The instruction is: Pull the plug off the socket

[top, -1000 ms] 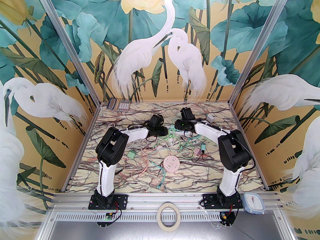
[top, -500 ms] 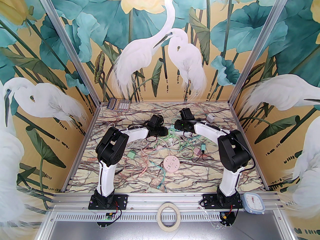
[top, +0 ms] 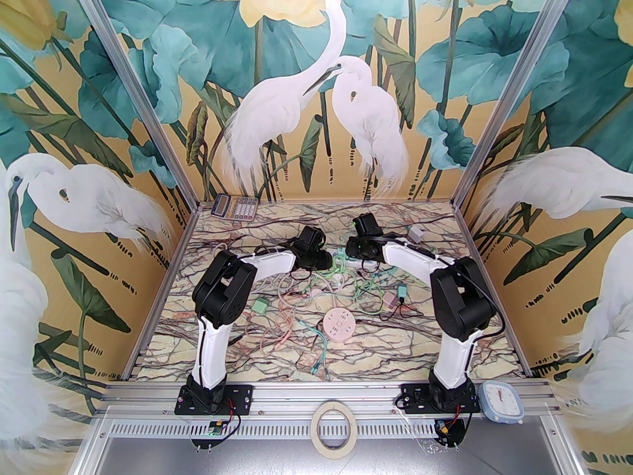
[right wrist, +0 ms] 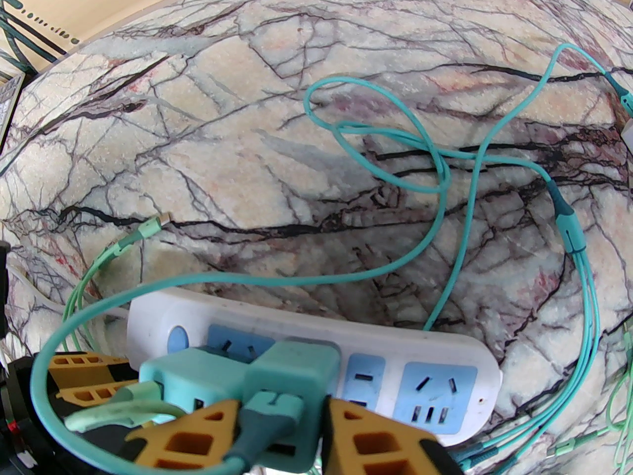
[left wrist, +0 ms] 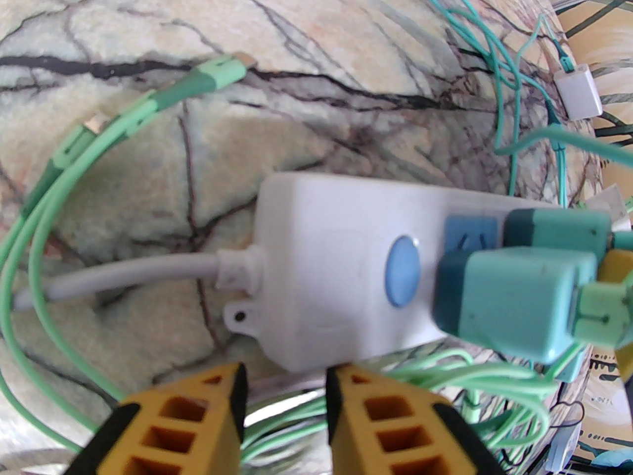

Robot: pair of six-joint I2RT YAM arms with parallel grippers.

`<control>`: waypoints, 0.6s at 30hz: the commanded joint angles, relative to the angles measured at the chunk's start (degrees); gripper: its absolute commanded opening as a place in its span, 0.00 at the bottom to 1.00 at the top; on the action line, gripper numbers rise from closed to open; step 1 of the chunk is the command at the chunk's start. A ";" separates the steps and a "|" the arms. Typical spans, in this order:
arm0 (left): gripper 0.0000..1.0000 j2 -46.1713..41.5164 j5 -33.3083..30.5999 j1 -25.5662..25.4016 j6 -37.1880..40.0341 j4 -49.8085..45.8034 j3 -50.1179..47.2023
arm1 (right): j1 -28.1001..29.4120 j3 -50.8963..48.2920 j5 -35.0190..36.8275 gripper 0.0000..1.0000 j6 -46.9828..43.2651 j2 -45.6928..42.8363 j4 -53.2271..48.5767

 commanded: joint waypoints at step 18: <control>0.34 3.12 -2.84 -0.33 -0.28 -5.85 1.78 | -1.35 2.15 0.57 0.29 0.13 -1.21 -3.08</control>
